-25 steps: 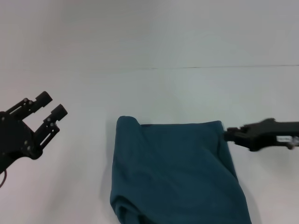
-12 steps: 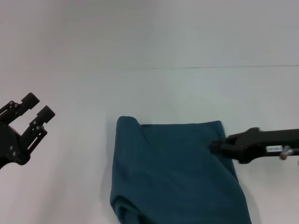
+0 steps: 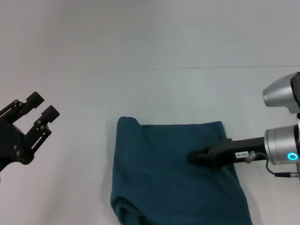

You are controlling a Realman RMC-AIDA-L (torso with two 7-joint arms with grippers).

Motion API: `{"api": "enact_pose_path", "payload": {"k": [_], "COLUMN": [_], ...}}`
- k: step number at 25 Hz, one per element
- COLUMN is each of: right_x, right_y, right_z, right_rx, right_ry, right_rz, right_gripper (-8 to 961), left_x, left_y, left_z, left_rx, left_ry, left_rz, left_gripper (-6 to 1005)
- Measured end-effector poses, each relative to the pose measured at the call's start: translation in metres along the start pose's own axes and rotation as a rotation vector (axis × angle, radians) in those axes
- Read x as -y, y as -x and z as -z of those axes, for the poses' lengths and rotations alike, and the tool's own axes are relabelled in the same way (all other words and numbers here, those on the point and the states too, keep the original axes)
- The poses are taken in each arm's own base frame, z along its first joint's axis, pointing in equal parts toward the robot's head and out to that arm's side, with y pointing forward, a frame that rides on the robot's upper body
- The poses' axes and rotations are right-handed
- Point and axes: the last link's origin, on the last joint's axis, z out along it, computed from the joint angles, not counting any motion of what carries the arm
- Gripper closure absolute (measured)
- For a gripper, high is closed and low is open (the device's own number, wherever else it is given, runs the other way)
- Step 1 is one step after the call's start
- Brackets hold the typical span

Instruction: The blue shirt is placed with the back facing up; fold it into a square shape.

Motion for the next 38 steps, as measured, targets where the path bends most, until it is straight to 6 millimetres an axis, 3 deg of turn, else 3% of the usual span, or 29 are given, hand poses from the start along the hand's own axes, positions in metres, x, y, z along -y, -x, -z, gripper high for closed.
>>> {"api": "enact_pose_path", "payload": {"k": [9, 26, 33, 38], "right_x": [0.007, 0.029, 0.041, 0.032], "right_y": [0.010, -0.004, 0.003, 0.020], "right_z": [0.012, 0.017, 0.026, 0.032], "right_rx": [0.039, 0.032, 0.087, 0.160], "right_ry": [-0.057, -0.192, -0.261, -0.217], "right_rz": [-0.068, -0.161, -0.229, -0.216], "right_gripper": [821, 822, 822, 822], "left_x": [-0.001, -0.001, 0.003, 0.005], "left_y": [0.001, 0.004, 0.003, 0.004], "left_z": [0.001, -0.001, -0.002, -0.003], "left_rx": [0.006, 0.009, 0.008, 0.014], "left_ry": [0.002, -0.005, -0.021, -0.033], "left_rz": [0.004, 0.016, 0.008, 0.005], "left_gripper": [559, 560, 557, 557]}}
